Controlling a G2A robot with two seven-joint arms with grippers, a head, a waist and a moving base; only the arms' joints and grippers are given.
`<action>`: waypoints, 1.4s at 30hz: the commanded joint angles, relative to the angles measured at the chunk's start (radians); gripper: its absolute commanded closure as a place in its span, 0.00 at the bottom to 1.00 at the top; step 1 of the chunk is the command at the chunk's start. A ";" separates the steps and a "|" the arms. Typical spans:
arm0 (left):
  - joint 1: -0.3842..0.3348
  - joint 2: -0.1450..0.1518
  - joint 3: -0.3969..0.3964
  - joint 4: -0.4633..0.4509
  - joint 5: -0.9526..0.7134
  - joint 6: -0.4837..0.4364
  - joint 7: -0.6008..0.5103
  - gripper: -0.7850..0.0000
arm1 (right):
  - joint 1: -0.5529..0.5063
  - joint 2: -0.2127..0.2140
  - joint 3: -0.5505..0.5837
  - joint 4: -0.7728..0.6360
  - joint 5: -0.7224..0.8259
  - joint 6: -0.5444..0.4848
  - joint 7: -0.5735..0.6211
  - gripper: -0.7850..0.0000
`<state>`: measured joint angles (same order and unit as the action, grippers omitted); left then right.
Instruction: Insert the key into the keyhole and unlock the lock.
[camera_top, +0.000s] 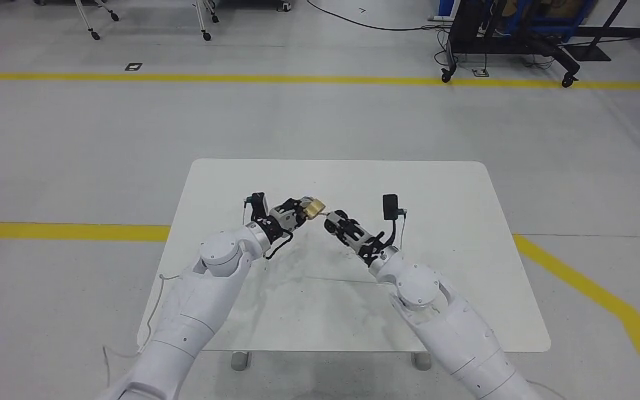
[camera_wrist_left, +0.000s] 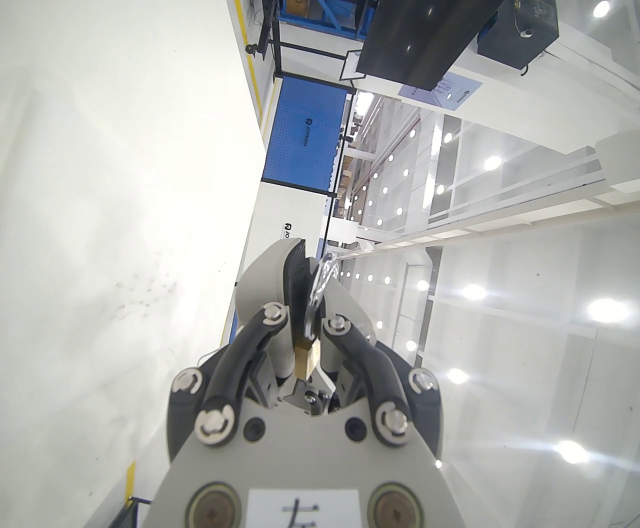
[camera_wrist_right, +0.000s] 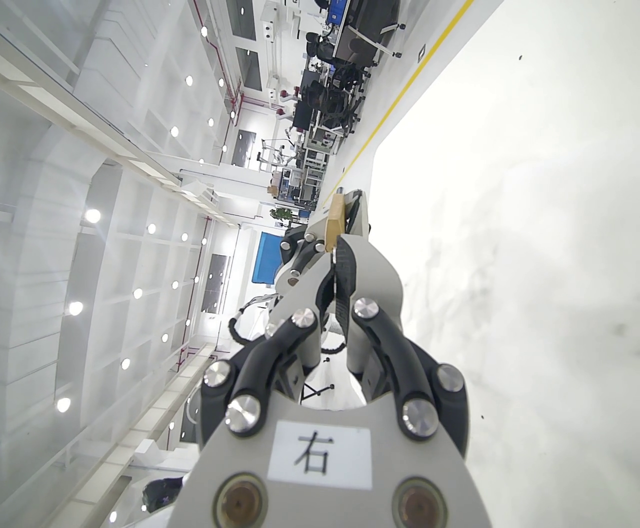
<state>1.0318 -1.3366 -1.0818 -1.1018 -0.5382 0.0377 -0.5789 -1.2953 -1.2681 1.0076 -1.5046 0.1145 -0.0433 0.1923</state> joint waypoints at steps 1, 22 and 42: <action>0.000 0.000 0.000 0.001 0.003 -0.001 0.000 1.00 | -0.001 -0.001 -0.002 -0.002 -0.004 0.000 0.001 1.00; -0.003 -0.006 -0.005 0.007 0.016 0.003 0.004 1.00 | -0.015 -0.014 -0.008 -0.012 -0.017 0.003 0.048 1.00; -0.004 -0.009 -0.004 0.008 0.040 0.000 -0.007 1.00 | -0.010 -0.026 -0.002 0.008 -0.011 -0.002 0.062 1.00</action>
<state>1.0276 -1.3454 -1.0863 -1.0941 -0.4984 0.0382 -0.5845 -1.3052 -1.2937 1.0061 -1.4966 0.1036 -0.0457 0.2522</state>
